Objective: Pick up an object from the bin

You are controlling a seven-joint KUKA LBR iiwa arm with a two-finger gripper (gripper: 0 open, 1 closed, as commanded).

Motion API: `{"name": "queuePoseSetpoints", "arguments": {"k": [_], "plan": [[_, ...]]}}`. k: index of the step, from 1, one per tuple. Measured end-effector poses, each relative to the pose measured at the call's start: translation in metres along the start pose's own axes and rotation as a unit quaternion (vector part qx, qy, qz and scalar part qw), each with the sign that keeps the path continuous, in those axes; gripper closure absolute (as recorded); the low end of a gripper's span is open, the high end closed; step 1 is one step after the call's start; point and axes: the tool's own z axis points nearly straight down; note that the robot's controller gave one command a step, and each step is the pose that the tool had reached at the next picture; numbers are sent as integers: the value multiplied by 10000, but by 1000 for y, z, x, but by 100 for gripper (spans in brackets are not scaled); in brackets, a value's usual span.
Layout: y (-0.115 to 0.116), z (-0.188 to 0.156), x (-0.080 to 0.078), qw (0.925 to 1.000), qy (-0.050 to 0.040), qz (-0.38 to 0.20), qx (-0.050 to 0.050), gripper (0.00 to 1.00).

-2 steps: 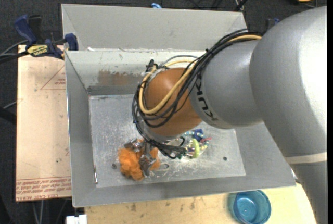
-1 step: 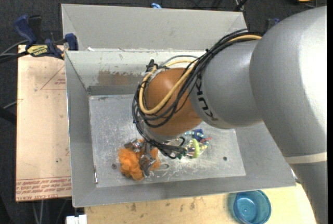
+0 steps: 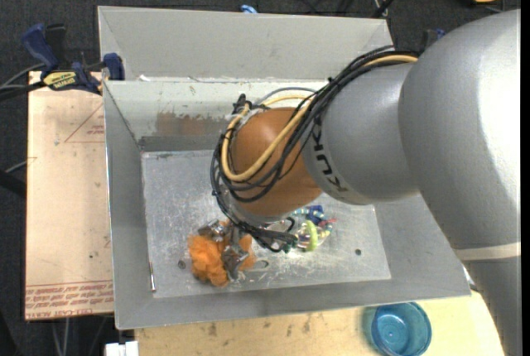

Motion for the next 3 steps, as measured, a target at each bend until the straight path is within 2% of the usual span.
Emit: {"name": "queuePoseSetpoints", "arguments": {"k": [3], "plan": [[1,-16,-1,10000,-13,9,-6,100]]}}
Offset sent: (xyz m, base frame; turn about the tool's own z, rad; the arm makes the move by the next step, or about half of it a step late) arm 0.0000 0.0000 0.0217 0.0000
